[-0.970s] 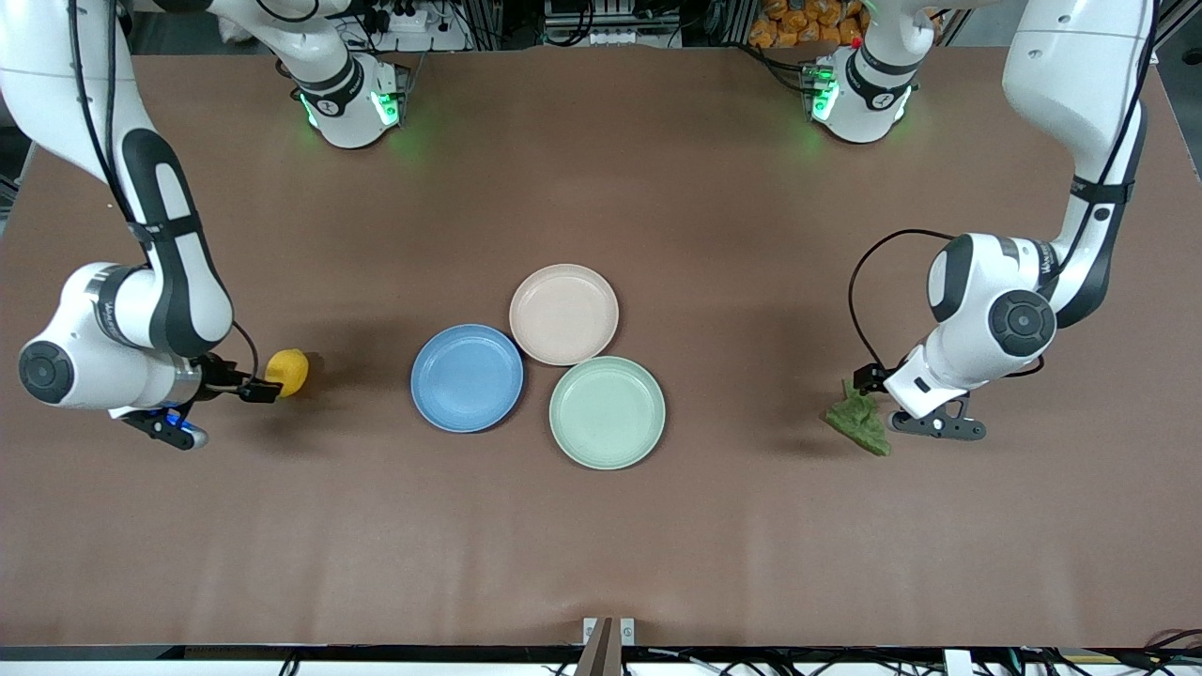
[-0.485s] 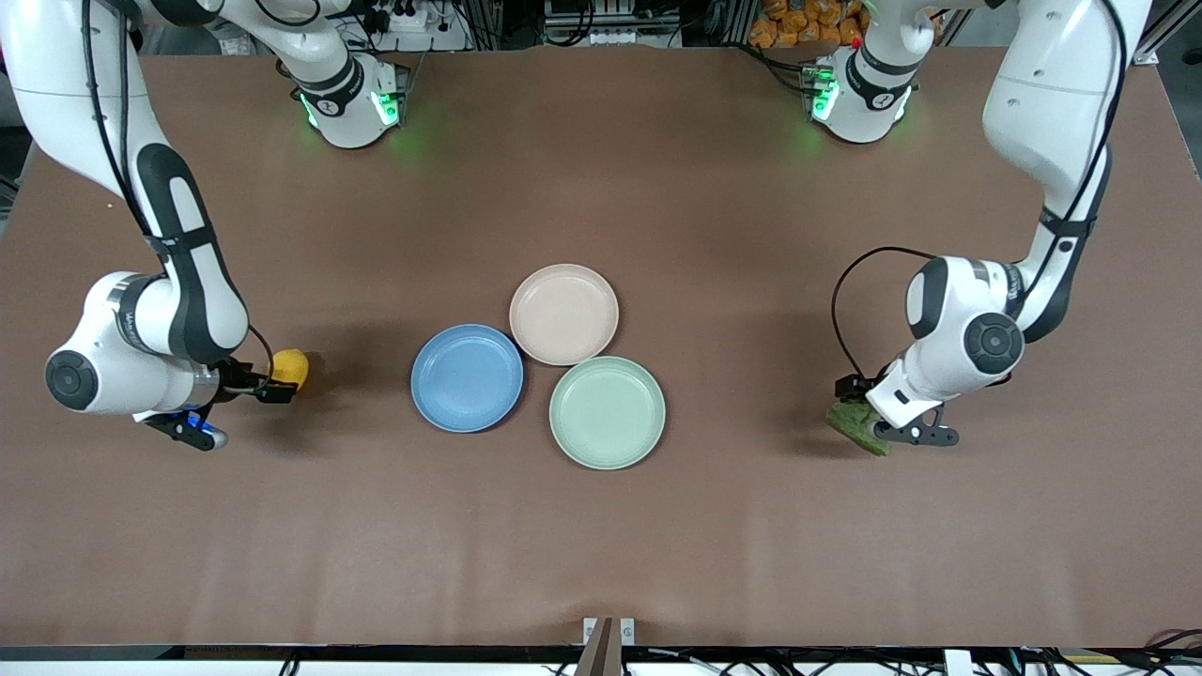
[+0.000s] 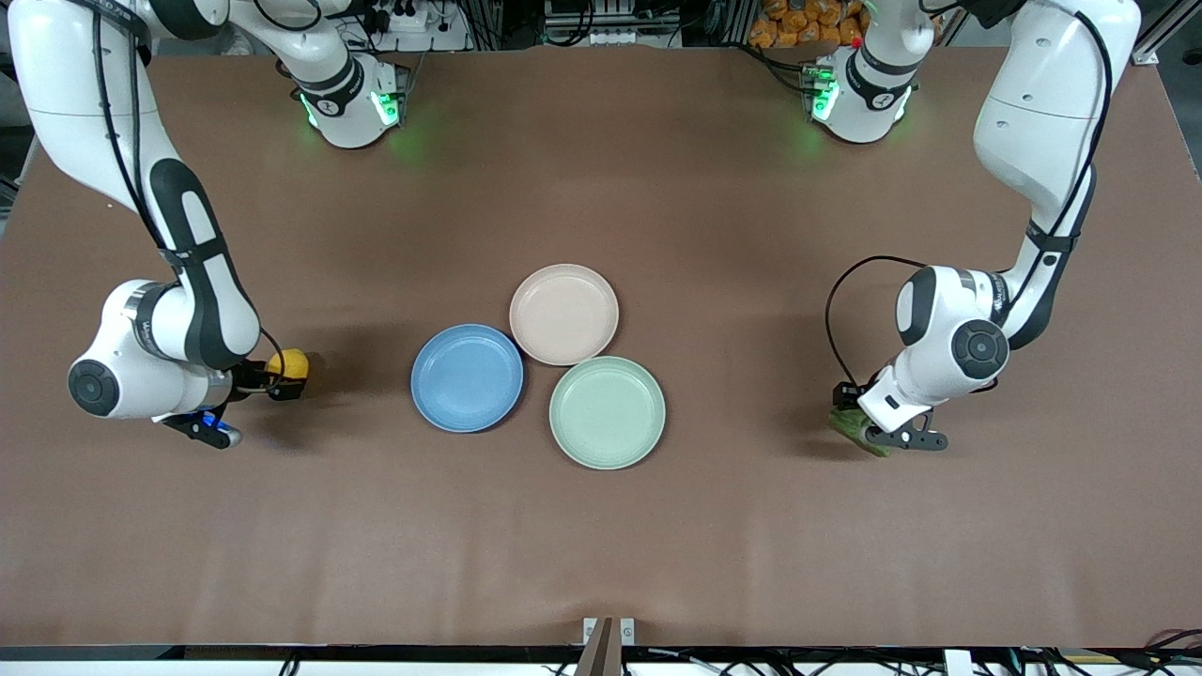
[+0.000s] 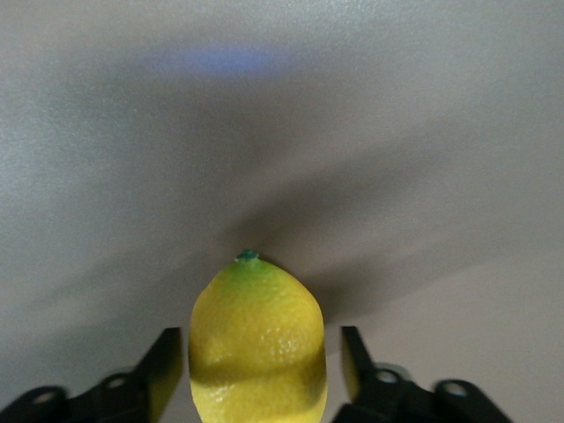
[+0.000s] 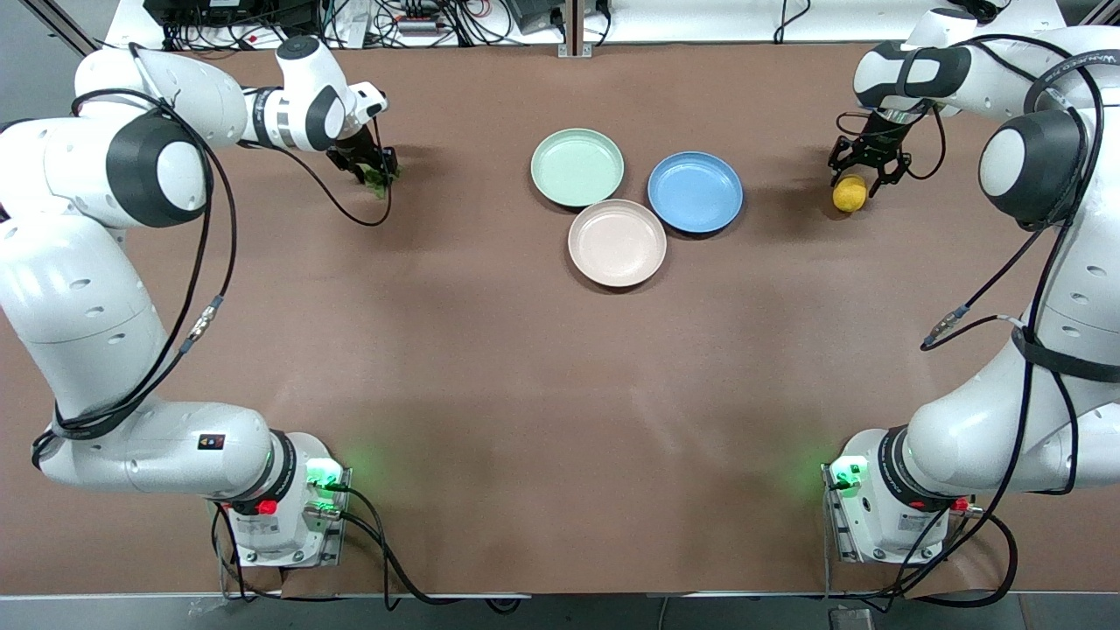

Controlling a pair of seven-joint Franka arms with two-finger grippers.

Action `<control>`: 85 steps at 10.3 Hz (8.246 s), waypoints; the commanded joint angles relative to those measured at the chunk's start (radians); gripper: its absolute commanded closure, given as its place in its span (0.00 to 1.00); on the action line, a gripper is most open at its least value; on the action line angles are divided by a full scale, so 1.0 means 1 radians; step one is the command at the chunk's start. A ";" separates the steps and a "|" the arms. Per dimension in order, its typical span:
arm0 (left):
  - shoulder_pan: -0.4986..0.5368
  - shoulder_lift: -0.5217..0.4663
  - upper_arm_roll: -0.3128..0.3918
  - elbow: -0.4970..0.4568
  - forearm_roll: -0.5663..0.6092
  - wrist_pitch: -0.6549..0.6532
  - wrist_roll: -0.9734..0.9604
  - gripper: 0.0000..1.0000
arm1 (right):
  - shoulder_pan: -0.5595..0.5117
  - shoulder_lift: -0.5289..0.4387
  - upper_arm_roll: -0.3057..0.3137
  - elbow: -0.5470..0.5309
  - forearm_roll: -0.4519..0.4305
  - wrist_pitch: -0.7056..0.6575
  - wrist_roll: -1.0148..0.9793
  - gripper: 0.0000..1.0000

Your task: Place lemon and lettuce in plates

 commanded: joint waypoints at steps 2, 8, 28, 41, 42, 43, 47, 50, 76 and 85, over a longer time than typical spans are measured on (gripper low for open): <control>0.003 0.001 -0.012 0.011 0.002 0.005 0.025 1.00 | 0.006 -0.016 0.003 0.026 0.018 -0.056 -0.020 0.92; -0.077 -0.169 -0.073 0.016 0.009 -0.209 -0.098 1.00 | 0.183 -0.024 0.007 0.265 0.055 -0.273 -0.026 1.00; -0.592 -0.021 -0.196 0.133 -0.188 0.059 -1.410 1.00 | 0.437 0.093 0.009 0.291 0.226 -0.154 -0.019 0.00; -0.222 -0.261 -0.246 0.207 0.101 -0.372 -0.835 0.00 | 0.196 -0.477 -0.020 0.338 -0.039 -0.530 -0.219 0.00; -0.177 -0.299 -0.246 0.207 0.098 -0.419 -0.750 0.00 | 0.193 -0.526 -0.019 0.312 -0.075 -0.551 -0.219 0.00; -0.140 -0.336 -0.243 0.207 0.099 -0.468 -0.711 0.00 | 0.193 -0.566 -0.017 0.292 -0.112 -0.559 -0.221 0.00; -0.085 -0.462 -0.153 0.213 0.058 -0.561 -0.436 0.00 | 0.174 -0.600 -0.017 0.279 -0.113 -0.591 -0.213 0.00; -0.077 -0.499 -0.039 0.346 -0.039 -0.785 -0.226 0.00 | 0.174 -0.597 -0.017 0.284 -0.114 -0.599 -0.210 0.00; -0.045 -0.585 0.073 0.391 -0.024 -0.997 -0.100 0.00 | 0.179 -0.576 -0.014 0.299 -0.191 -0.567 -0.135 0.00; -0.046 -0.588 0.076 0.391 -0.021 -1.003 -0.102 0.00 | 0.122 -0.587 0.035 0.288 -0.188 -0.553 -0.137 0.00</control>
